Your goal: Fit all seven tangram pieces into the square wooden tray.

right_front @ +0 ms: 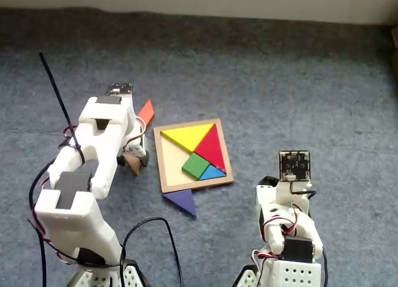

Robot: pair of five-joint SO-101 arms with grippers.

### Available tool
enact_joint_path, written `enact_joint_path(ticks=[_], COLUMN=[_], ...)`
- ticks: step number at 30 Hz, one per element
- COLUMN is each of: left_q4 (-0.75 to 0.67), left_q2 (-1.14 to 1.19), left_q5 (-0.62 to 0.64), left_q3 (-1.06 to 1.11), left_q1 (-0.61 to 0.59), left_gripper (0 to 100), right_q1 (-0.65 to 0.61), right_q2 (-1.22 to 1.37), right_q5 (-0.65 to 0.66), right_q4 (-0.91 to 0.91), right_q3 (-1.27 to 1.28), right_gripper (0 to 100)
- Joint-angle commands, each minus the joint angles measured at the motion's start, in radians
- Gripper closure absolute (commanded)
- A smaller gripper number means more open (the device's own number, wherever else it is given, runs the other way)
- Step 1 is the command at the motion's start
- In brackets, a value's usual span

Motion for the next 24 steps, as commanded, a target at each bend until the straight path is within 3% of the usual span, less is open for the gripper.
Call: enact_joint_path(ticks=[1,17,24], left_q4=[0.002,-0.005,-0.005], left_q2=[0.012,-0.005,-0.182], left_q5=[-0.091,-0.302,-0.344], left_q3=[-0.039,-0.039,0.005], left_q1=[0.030,0.084,0.116], left_gripper=[81,81,81], right_q1=[0.012,0.012,0.013], right_q2=[0.007,0.007,0.007], right_q5=[-0.003,-0.003,-0.003], right_q4=[0.010,0.010,0.010], right_q3=[0.148,0.148,0.148], right_gripper=[99.0,99.0,99.0])
